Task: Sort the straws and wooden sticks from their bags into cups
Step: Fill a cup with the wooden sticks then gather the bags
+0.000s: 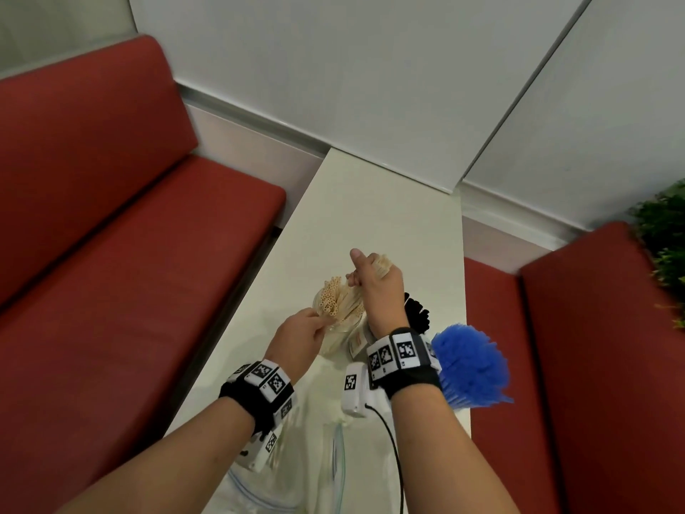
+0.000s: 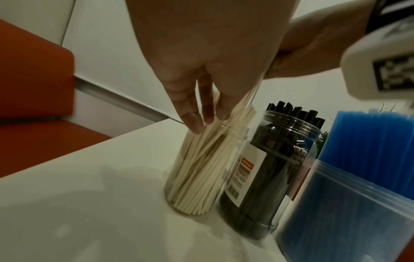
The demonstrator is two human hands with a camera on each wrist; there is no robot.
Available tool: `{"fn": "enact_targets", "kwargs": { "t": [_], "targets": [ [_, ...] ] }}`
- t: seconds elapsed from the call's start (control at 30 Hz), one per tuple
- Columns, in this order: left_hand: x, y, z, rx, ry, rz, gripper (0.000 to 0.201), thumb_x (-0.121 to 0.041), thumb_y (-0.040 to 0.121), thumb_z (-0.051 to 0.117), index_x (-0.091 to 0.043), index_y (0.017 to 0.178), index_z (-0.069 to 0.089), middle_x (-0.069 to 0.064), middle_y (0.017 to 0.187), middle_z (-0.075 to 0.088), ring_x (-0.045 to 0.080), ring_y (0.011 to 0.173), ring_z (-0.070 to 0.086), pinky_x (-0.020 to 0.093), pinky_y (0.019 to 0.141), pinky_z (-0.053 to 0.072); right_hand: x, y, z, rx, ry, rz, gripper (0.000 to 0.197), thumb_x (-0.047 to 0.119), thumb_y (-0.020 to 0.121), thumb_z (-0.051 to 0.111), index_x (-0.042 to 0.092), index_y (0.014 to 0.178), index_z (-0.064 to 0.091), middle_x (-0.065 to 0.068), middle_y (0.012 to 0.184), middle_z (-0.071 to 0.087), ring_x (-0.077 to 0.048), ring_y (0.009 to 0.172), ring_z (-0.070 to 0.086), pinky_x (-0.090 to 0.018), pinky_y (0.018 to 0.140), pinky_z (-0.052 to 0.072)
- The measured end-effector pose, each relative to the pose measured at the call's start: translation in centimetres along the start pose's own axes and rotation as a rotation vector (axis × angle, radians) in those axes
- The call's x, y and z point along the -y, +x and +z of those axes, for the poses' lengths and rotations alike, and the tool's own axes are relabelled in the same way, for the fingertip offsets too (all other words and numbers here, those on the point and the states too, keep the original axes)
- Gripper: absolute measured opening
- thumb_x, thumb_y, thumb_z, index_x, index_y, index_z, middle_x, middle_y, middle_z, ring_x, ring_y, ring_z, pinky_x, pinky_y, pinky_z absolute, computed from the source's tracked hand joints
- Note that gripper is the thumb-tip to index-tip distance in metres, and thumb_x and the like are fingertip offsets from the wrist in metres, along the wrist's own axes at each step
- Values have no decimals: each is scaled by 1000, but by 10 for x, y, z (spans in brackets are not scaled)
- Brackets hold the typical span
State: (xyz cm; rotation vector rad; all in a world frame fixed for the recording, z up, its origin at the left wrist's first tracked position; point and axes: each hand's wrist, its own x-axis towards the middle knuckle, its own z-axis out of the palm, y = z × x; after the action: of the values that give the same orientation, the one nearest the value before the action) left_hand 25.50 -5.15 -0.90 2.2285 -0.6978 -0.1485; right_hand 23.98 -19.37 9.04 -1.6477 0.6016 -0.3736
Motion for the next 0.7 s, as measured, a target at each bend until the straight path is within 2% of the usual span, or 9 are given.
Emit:
{"fn": "enact_targets", "kwargs": {
  "t": [0.07, 0.2, 0.3, 0.37, 0.43, 0.5, 0.57, 0.63, 0.7],
  "targets": [
    [-1, 0, -2, 37, 2, -26, 31, -16, 96, 53, -29, 118, 71, -3, 101, 66, 15, 92, 63, 24, 82, 47, -15, -9, 7, 3, -7, 35, 44, 48, 89, 74, 23, 57, 59, -8, 63, 63, -21, 60, 58, -39, 70, 53],
    [-5, -1, -8, 92, -4, -52, 35, -15, 94, 52, -29, 121, 69, -3, 100, 67, 15, 93, 62, 21, 81, 43, -27, -14, 10, -37, 24, -22, 23, 22, 89, 79, 8, 83, 62, -14, 79, 68, -20, 74, 64, -45, 80, 55],
    [-8, -7, -20, -19, -33, -109, 29, -17, 94, 53, -26, 115, 71, -5, 101, 72, 14, 91, 65, 24, 83, 48, -20, -9, 6, -118, 55, -149, 14, 18, 89, 76, 24, 92, 63, 14, 79, 66, -8, 78, 62, -27, 74, 54],
    [-7, -12, -29, -47, -27, -225, 25, -17, 94, 52, -20, 106, 74, -1, 94, 74, 16, 83, 67, 28, 78, 53, -21, -8, 7, -152, 8, -202, 15, 19, 92, 73, 31, 93, 64, 20, 82, 67, 0, 79, 62, -17, 73, 51],
    [-3, -20, -35, 65, -44, -384, 23, -15, 93, 50, -10, 94, 73, 8, 84, 73, 22, 70, 70, 34, 68, 59, -32, -13, 13, -133, -95, -216, 13, 16, 96, 68, 30, 96, 67, 18, 89, 70, 2, 82, 61, -17, 76, 50],
    [0, -30, -38, 209, -78, -521, 25, -14, 92, 51, 2, 87, 69, 16, 78, 72, 27, 59, 71, 39, 61, 61, -47, -19, 20, -47, -229, -186, 10, 13, 99, 65, 20, 103, 71, 7, 102, 71, -8, 93, 63, -29, 88, 52],
    [5, -42, -38, 350, -7, -574, 27, -15, 91, 53, 8, 86, 67, 19, 79, 72, 29, 64, 73, 38, 63, 61, -58, -23, 23, 31, -312, -163, 19, 10, 97, 66, 15, 115, 70, 1, 114, 68, -14, 107, 62, -39, 101, 49],
    [9, -53, -36, 490, 135, -575, 21, -15, 91, 54, 2, 84, 64, 12, 78, 69, 28, 76, 73, 31, 66, 60, -57, -23, 22, 18, -302, -164, 38, 12, 95, 71, 24, 130, 61, 4, 123, 65, -8, 113, 59, -30, 103, 48],
    [13, -64, -31, 572, 270, -567, 14, -15, 92, 53, -5, 87, 61, 6, 83, 66, 26, 90, 71, 25, 65, 51, -49, -22, 21, -82, -272, -221, 45, 23, 96, 69, 37, 135, 52, 13, 127, 61, 9, 114, 54, -8, 96, 41]
  ]
}}
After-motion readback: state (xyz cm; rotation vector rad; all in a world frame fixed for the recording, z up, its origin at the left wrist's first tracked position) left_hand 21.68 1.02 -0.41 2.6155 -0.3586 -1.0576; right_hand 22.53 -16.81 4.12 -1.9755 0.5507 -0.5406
